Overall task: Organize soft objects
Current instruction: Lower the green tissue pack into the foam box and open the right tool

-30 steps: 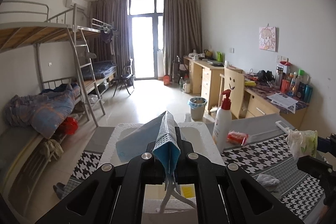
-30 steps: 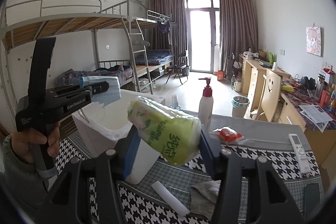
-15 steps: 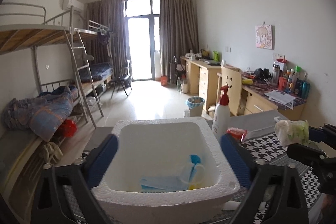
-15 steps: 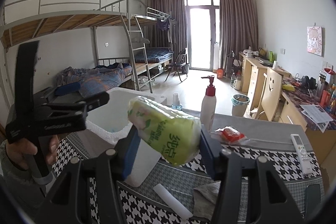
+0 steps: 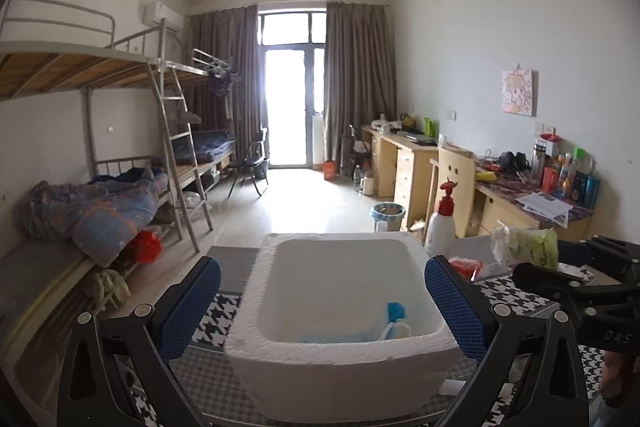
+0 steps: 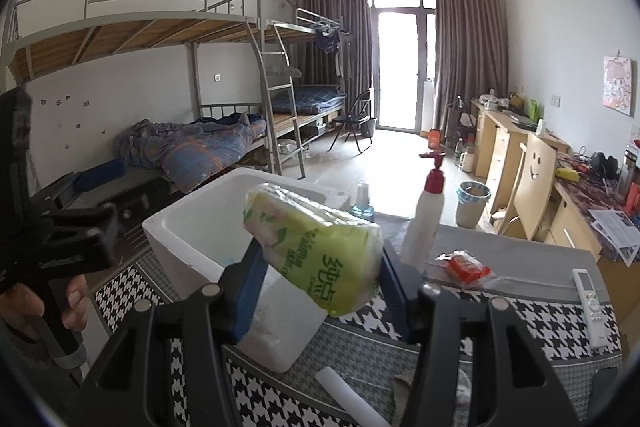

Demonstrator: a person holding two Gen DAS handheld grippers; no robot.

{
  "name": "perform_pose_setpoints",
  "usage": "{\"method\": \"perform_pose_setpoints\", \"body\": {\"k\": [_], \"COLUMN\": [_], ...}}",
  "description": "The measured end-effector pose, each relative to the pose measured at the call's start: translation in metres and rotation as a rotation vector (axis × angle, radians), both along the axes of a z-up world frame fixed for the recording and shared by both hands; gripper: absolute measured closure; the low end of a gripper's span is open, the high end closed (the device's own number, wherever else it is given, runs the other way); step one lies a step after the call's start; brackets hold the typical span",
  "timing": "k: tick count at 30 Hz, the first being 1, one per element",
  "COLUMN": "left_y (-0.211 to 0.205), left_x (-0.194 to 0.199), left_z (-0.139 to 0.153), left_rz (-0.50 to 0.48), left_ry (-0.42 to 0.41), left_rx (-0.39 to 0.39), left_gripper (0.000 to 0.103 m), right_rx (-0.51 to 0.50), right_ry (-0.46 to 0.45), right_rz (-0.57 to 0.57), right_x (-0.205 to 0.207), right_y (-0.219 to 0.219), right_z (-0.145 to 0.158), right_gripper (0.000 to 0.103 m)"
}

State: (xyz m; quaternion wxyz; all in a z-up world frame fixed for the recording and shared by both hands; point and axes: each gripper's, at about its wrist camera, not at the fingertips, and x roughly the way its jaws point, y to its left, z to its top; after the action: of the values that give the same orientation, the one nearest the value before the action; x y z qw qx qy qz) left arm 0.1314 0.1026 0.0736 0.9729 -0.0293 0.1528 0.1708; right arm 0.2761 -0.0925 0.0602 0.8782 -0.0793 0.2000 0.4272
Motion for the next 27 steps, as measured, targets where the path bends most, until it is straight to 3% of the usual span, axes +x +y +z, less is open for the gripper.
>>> {"method": "perform_pose_setpoints", "body": {"k": [9, 27], "left_y": [0.01, 0.019], "left_x": [-0.02, -0.039], "left_z": [-0.007, -0.022], "left_rz": [0.064, 0.099], "left_ry": [-0.013, 0.004], "left_rx": [0.002, 0.013], "left_gripper": [0.001, 0.001], "right_rx": [-0.004, -0.015], "right_ry": [-0.001, 0.042], "right_rz": [0.04, 0.069], "right_x": [0.0, 0.005], "right_y": [0.02, 0.048], "right_z": [0.0, 0.001], "right_gripper": [0.044, 0.044]}}
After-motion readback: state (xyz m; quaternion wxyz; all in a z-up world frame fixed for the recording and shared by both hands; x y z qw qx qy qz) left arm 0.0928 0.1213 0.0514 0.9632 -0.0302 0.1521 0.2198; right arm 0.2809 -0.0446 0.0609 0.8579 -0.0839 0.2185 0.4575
